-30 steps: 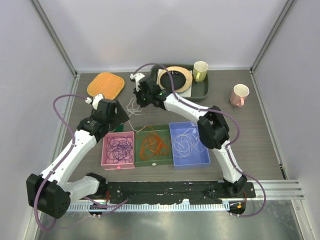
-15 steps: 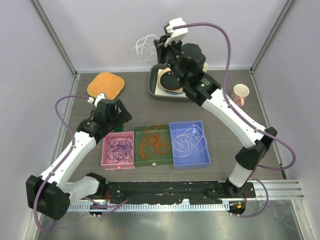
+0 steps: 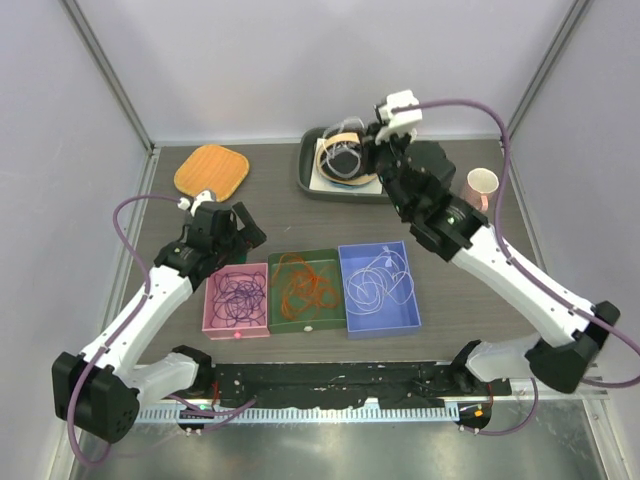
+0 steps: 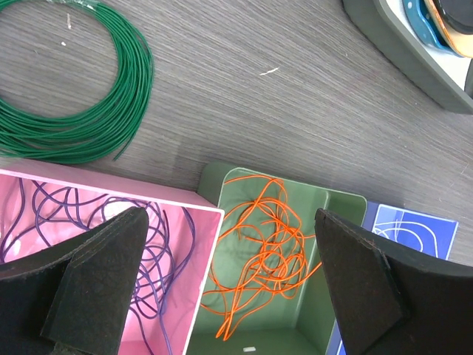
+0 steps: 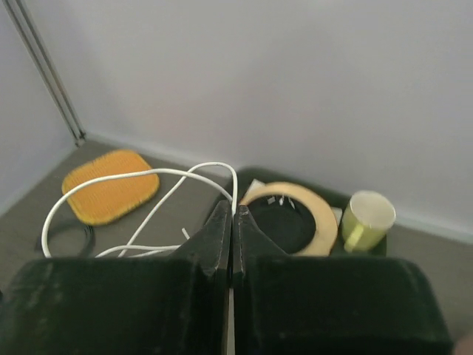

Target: Untangle the cables

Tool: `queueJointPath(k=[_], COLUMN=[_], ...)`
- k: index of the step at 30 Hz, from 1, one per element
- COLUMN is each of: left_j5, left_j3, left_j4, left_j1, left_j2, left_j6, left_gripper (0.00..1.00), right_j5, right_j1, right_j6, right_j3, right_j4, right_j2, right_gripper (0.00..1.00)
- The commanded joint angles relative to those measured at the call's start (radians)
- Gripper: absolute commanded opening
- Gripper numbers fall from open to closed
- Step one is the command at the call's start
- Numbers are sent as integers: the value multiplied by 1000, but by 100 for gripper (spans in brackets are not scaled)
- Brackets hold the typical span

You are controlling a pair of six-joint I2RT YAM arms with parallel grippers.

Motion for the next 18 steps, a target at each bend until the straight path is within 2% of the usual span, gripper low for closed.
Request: queueJointPath(k=[1, 6, 10, 13, 15, 18], left_j5=[6, -14, -29, -49, -60, -72], left_j3=[-7, -3, 17, 7, 4, 1], left_j4=[33, 30, -1, -4, -8, -12], left_j1=[6, 6, 7, 7, 6, 6], left_j2=[-24, -16, 5, 1, -1, 2], left_j6=[-11, 0, 7, 1, -5, -11], left_gripper=[100, 100, 100, 100, 100, 100], right_j5=[103, 144, 60, 43, 95, 103], right_j1=[0, 2, 2, 2, 2, 2], right_j6=[139, 325, 416, 477, 526, 531], right_j3=[-292, -532, -681, -744, -763, -795], right_j4=[-44, -96, -177, -281, -331, -349], right_j2=[-160, -280, -295, -289, -286, -295], right_gripper=[1, 1, 1, 2, 3, 10])
